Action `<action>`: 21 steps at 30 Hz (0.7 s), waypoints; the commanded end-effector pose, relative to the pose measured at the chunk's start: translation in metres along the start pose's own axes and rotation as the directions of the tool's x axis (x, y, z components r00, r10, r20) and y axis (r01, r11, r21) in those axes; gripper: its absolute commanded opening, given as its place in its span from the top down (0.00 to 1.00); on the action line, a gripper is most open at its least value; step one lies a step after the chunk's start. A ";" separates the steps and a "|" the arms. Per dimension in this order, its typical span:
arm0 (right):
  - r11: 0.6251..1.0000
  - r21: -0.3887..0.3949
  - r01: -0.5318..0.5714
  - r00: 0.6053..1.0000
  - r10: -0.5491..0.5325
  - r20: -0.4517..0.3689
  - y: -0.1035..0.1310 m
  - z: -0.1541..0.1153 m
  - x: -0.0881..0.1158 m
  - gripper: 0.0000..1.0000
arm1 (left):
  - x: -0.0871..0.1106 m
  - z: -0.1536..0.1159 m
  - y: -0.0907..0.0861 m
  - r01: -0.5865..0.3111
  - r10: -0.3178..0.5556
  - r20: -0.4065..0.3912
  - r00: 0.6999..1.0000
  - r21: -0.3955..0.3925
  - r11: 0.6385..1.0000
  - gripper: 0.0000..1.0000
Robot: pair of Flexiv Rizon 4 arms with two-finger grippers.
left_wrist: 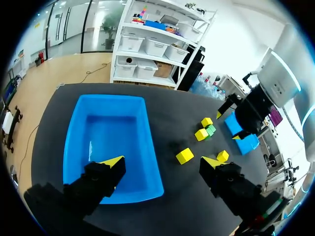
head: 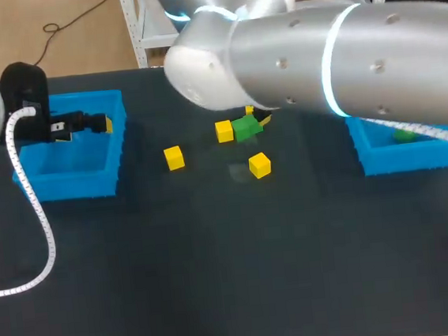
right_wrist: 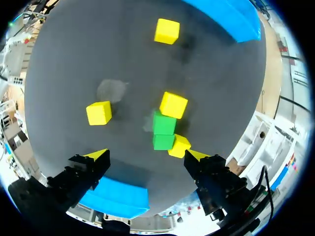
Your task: Put the green cubes in the right bin and the yellow cubes in the left bin.
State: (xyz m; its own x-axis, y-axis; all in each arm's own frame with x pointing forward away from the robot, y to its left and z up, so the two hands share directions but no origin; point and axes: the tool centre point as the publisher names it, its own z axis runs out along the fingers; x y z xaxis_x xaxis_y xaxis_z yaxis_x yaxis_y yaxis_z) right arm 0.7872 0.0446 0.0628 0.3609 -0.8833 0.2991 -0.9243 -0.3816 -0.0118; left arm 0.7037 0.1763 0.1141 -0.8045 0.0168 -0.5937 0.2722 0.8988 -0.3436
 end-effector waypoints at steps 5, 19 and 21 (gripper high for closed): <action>0.997 -0.049 -0.065 0.997 0.067 0.032 -0.017 0.005 -0.003 0.00 | -0.001 0.000 -0.002 0.002 -0.002 -0.003 1.000 -0.008 1.000 0.00; 0.988 -0.056 -0.146 0.983 0.151 0.102 -0.012 0.019 -0.020 0.00 | -0.001 0.000 -0.002 0.002 -0.002 -0.003 1.000 -0.008 1.000 0.00; 0.987 -0.055 -0.154 0.981 0.159 0.107 -0.009 0.020 -0.024 0.00 | -0.001 0.000 -0.002 0.002 -0.002 -0.003 1.000 -0.008 1.000 0.00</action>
State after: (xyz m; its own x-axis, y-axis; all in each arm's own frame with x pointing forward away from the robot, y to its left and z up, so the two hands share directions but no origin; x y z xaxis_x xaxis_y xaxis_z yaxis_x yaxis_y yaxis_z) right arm 0.7974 0.0657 0.0382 0.2241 -0.9553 0.1929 -0.9741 -0.2260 0.0124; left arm 0.7037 0.1764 0.1140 -0.8045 0.0167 -0.5938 0.2724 0.8987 -0.3438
